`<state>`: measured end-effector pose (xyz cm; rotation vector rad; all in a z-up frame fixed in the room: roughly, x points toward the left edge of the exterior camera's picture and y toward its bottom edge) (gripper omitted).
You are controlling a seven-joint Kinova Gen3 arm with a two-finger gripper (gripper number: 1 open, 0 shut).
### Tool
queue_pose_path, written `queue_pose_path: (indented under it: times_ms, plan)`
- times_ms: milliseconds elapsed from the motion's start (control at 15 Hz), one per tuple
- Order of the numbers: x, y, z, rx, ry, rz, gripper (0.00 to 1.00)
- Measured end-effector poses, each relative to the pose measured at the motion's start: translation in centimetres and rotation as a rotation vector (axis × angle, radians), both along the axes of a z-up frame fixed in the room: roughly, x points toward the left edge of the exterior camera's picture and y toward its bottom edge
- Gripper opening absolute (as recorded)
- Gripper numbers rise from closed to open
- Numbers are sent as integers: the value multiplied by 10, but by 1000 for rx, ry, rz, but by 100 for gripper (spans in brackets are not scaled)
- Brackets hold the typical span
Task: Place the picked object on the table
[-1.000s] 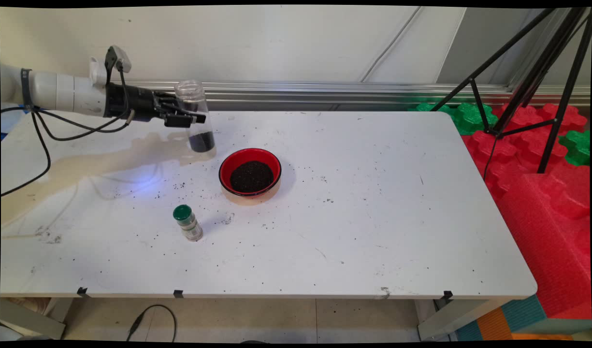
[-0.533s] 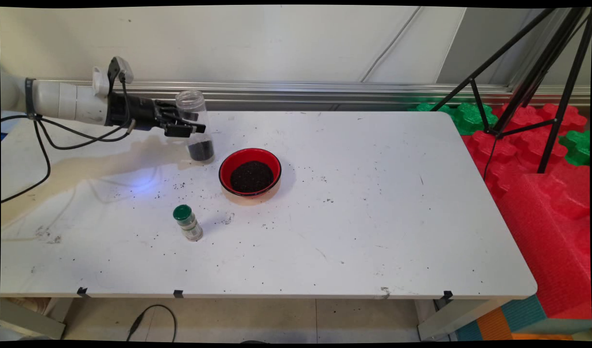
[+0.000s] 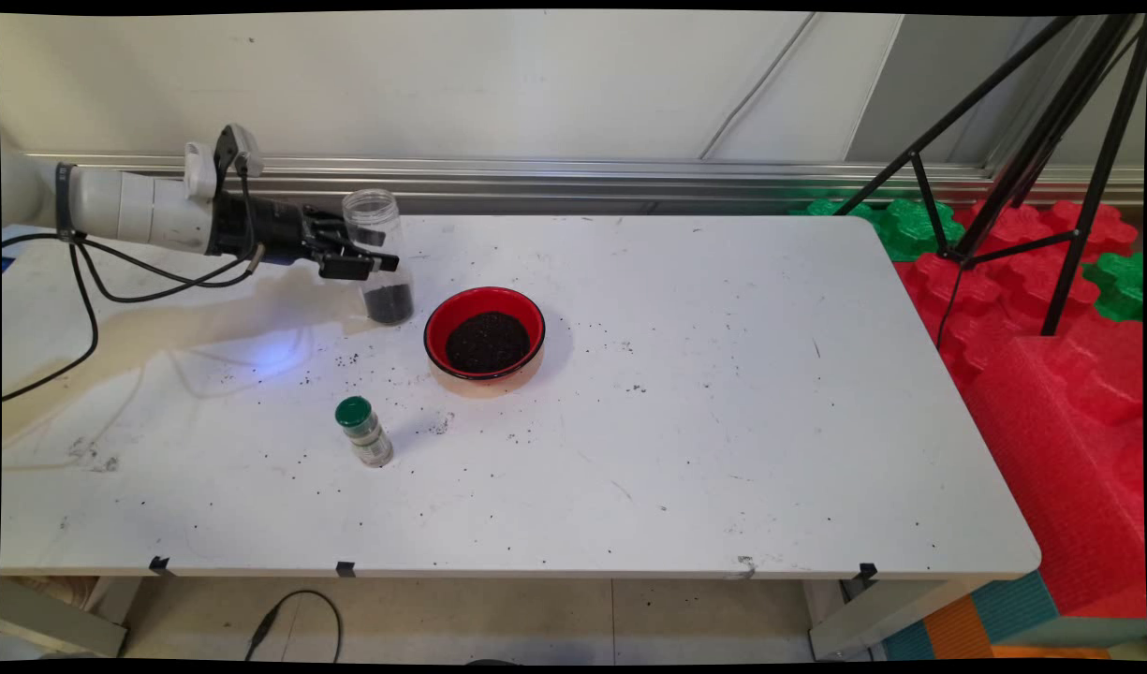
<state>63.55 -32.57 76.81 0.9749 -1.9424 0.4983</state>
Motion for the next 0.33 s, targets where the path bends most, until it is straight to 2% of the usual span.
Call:
queue_pose_path:
  times_ms: [67,133,333]
  plan:
    - [0,0,-1,0,-2,-2,0]
    - [0,0,-1,0,-4,-3,100]
    - [0,0,-3,-1,-10,-7,100]
